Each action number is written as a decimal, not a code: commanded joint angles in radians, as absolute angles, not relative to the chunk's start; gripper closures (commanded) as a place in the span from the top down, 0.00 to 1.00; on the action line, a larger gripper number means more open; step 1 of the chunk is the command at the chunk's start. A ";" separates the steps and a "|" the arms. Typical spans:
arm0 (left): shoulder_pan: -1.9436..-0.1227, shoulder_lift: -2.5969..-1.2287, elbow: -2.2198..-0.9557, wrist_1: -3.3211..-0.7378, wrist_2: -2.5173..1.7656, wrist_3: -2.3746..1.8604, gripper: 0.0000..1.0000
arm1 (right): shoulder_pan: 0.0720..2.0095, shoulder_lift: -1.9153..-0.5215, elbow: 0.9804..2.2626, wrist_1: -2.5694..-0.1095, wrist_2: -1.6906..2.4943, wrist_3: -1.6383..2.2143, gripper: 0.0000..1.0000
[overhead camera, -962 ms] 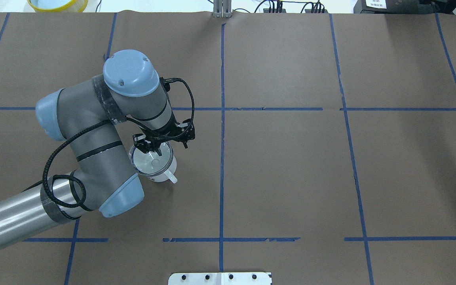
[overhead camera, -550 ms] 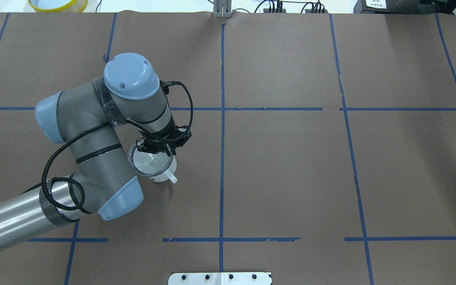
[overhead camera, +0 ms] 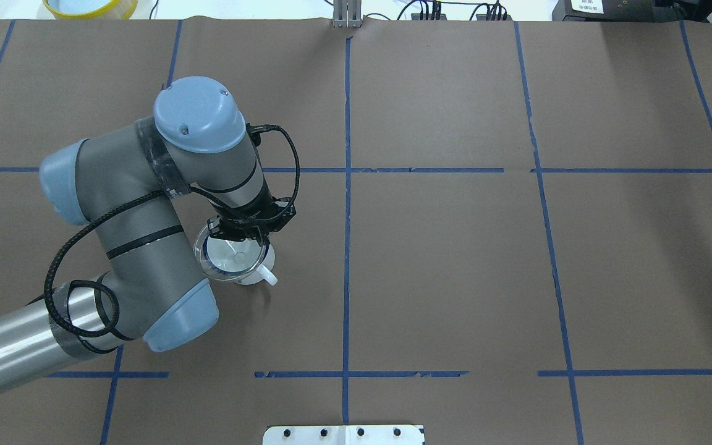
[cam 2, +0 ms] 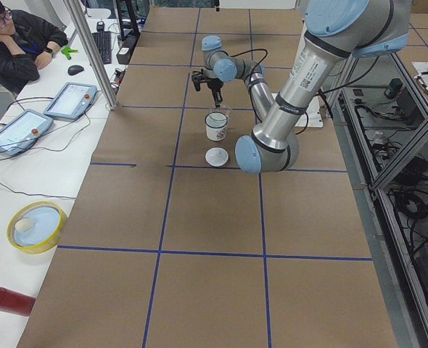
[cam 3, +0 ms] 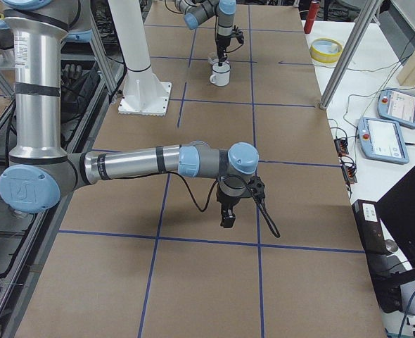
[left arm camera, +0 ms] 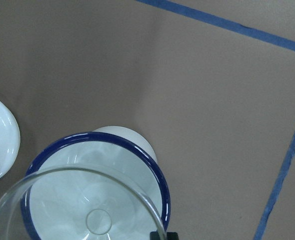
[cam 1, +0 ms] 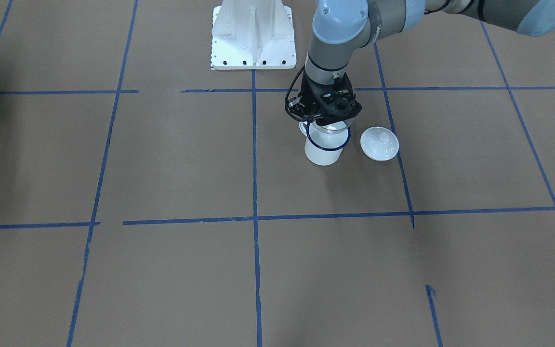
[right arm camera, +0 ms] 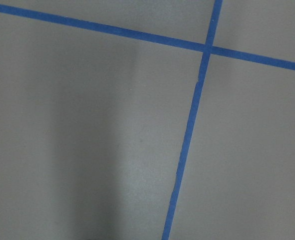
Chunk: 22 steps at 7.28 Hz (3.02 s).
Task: Remove funnel from cup
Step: 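Lower the left gripper and close it on the funnel's rim, then lift the funnel out of the mug and carry it farther from the robot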
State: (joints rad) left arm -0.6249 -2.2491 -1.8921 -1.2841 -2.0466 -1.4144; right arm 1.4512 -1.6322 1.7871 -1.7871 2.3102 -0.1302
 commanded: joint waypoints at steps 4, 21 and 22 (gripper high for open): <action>-0.807 -2.273 -1.831 -1.530 -1.774 -1.774 0.00 | 1.451 -1.632 1.787 -1.787 2.310 -0.130 1.00; -0.733 -2.159 -1.354 -2.407 -1.313 -1.968 0.99 | 1.451 -1.632 1.787 -1.787 2.310 -0.130 1.00; -0.755 -2.116 -1.443 -2.366 -1.427 -1.898 0.99 | 1.451 -1.632 1.787 -1.787 2.310 -0.130 1.00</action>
